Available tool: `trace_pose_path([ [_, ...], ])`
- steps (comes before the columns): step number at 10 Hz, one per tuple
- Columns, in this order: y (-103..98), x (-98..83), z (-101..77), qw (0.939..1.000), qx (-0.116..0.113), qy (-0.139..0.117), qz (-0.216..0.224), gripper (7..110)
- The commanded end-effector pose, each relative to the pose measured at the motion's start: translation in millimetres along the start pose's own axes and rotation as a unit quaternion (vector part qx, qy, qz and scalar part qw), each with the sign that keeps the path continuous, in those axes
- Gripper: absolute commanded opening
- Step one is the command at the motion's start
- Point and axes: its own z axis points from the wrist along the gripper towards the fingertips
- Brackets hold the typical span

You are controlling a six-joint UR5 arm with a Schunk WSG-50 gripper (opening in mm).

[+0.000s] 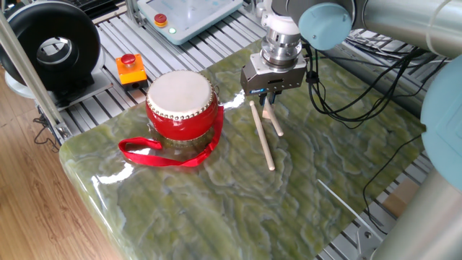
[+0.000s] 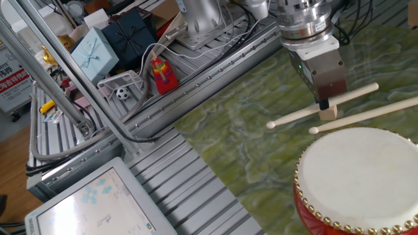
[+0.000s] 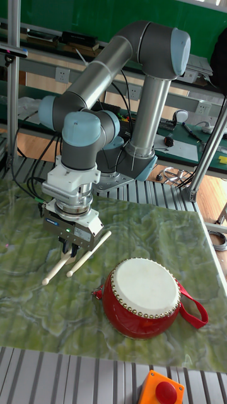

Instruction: Play the drum

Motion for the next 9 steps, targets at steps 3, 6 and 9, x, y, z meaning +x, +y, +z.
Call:
trace_pose_path([
  [3,0.6,-1.1,3.2,1.0000,-0.005,-0.002,-0.003,22],
  [6,0.1,-0.5,4.6,1.0000,-0.004,-0.001,-0.004,22],
  [9,0.1,-0.4,4.9,1.0000,-0.004,-0.001,-0.004,22],
])
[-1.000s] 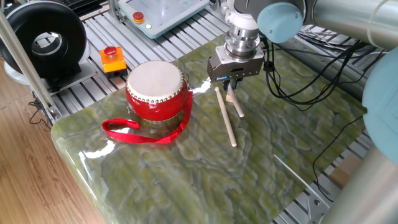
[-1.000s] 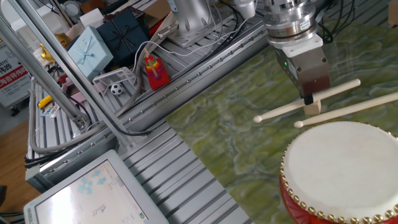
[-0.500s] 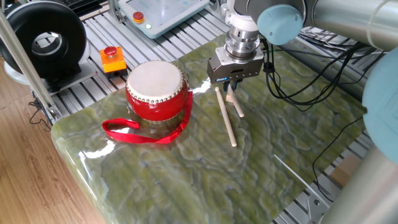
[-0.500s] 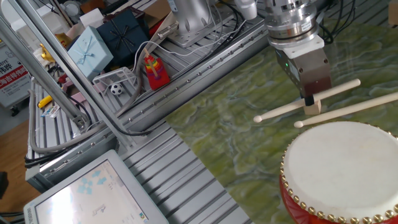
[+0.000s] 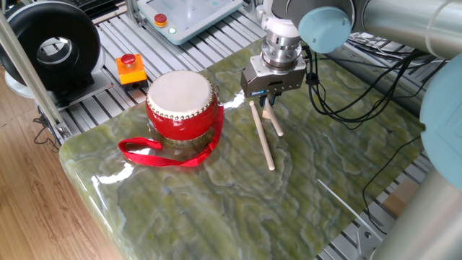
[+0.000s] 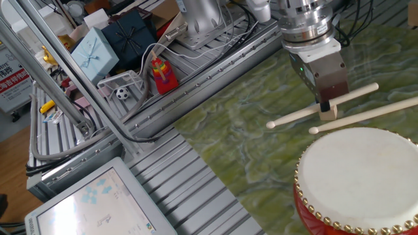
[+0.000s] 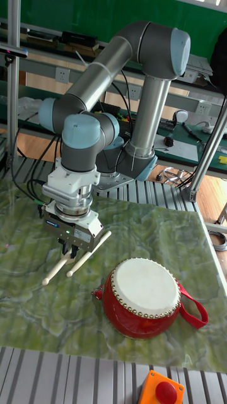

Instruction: Play the drum

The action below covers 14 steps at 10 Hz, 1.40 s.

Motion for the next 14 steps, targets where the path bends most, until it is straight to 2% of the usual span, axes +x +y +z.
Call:
trace_pose_path([
  [1,1.9,-0.9,-0.2,1.0000,-0.006,0.000,0.003,22],
  [4,0.4,1.6,-0.5,0.9998,-0.003,0.006,0.018,22],
  [5,0.1,2.3,-0.4,0.9997,-0.002,0.007,0.022,7],
  [10,5.2,1.9,-2.4,0.9997,-0.012,0.006,0.018,7],
  [11,3.4,5.0,-3.2,0.9997,-0.008,0.012,0.018,7],
  [12,-1.3,13.1,-5.3,0.9994,0.001,0.029,0.019,7],
  [14,1.3,21.3,-9.7,0.9987,-0.005,0.048,0.019,7],
])
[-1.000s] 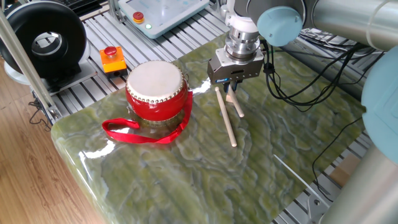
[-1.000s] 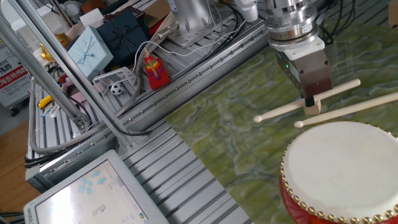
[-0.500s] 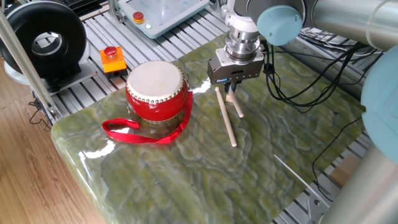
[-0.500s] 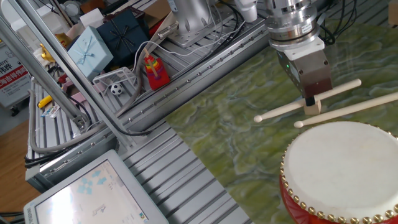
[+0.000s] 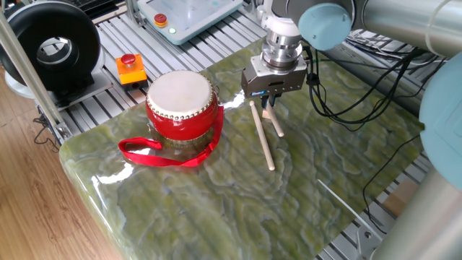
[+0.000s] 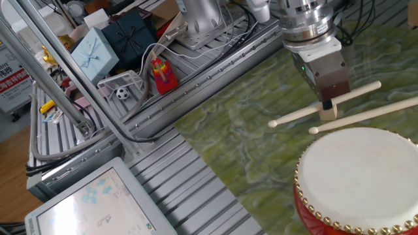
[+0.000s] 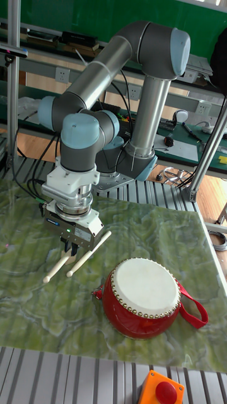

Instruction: Play the drum

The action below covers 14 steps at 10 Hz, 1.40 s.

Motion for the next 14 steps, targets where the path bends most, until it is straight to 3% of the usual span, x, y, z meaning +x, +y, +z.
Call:
trace_pose_path([
  [1,2.5,11.2,-5.7,0.9996,-0.008,0.026,0.004,7],
  [4,10.5,9.0,-14.3,0.9996,-0.021,0.019,0.003,7],
  [7,21.0,13.2,-42.4,0.9992,-0.034,0.021,-0.004,7],
  [10,32.4,5.6,-68.2,0.9983,-0.050,0.000,-0.029,7],
  [12,48.9,7.4,-94.5,0.9972,-0.064,-0.004,-0.040,7],
  [14,60.1,8.2,-113.2,0.9964,-0.063,-0.019,-0.054,7],
])
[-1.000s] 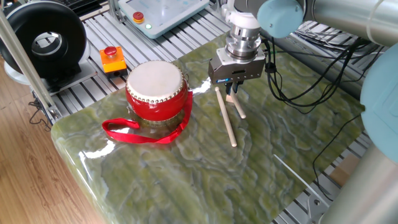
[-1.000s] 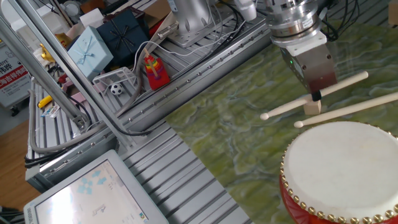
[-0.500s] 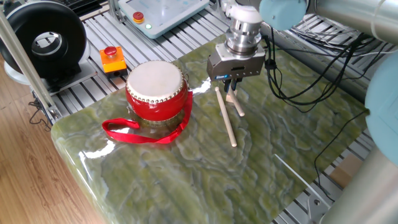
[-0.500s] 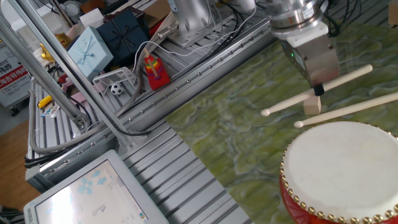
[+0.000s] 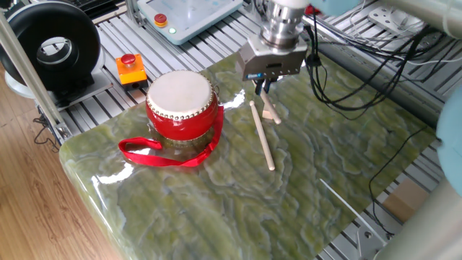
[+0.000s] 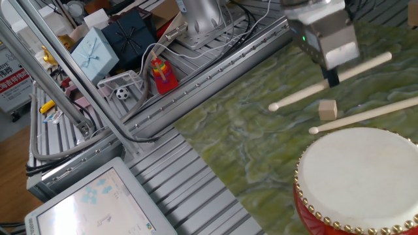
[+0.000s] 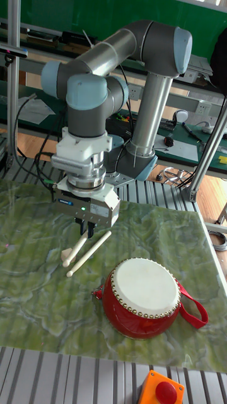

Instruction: Play the drum

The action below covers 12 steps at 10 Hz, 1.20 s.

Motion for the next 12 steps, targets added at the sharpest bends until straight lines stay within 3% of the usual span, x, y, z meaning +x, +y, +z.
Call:
trace_pose_path([
  [1,28.9,3.3,-32.2,0.9995,-0.014,-0.017,-0.022,7],
  [2,34.0,6.6,-35.3,0.9992,-0.008,-0.022,-0.033,7],
  [4,12.7,2.2,-35.1,0.9957,0.042,-0.034,-0.076,7],
  [7,18.8,14.0,-29.0,0.9944,0.043,-0.029,-0.092,7],
  [9,19.1,18.7,-19.2,0.9931,0.057,-0.033,-0.098,7],
  [11,18.3,17.3,-12.9,0.9939,0.059,-0.029,-0.088,7],
  [12,9.5,7.9,-16.2,0.9937,0.062,-0.021,-0.091,7],
])
